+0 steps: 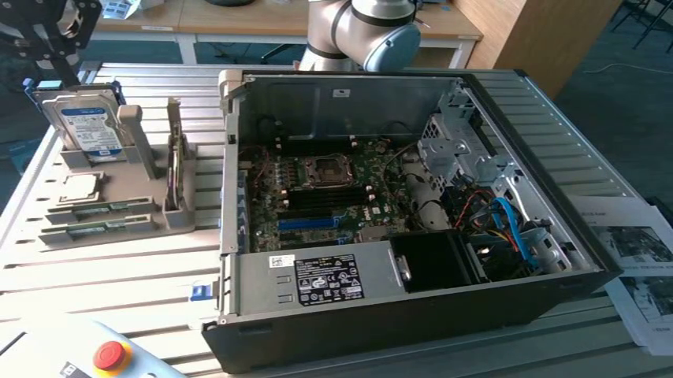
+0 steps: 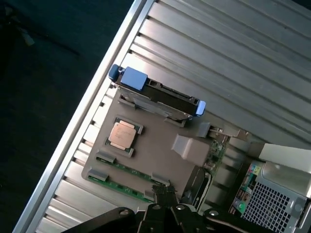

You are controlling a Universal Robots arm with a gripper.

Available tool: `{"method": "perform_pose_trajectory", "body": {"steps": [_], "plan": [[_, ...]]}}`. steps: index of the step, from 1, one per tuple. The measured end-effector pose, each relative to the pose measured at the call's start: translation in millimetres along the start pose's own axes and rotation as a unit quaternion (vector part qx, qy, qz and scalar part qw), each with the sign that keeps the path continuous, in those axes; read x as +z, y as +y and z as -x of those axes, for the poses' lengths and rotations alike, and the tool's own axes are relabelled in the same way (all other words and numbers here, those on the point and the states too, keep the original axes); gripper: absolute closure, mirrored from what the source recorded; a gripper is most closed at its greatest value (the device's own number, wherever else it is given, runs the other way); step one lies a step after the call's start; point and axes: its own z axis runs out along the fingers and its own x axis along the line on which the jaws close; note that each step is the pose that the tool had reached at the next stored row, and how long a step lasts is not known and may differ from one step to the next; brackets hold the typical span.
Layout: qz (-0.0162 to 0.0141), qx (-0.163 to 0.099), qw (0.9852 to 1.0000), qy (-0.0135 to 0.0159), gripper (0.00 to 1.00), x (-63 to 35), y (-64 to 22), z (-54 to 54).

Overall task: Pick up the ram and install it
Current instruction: 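Pick up the ram and move it above insertion slot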

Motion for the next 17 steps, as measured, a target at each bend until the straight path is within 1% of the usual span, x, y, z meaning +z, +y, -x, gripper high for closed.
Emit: {"method": "perform_pose_trajectory", "body": {"steps": [2,5,7,9,13,15,17], "plan": [[0.0007,-0.018,0.9998,0.0008,0.9,0.0,0.0,0.0],[0.0016,-0.046,0.999,0.0021,0.9,0.0,0.0,0.0],[0.0022,-0.064,0.998,0.0029,0.9,0.0,0.0,0.0],[0.0029,-0.082,0.9967,0.0037,0.9,0.0,0.0,0.0],[0.0041,-0.118,0.993,0.0054,0.9,0.0,0.0,0.0],[0.0048,-0.136,0.9907,0.0063,0.9,0.0,0.0,0.0],[0.0054,-0.154,0.988,0.0072,0.9,0.0,0.0,0.0]]}}
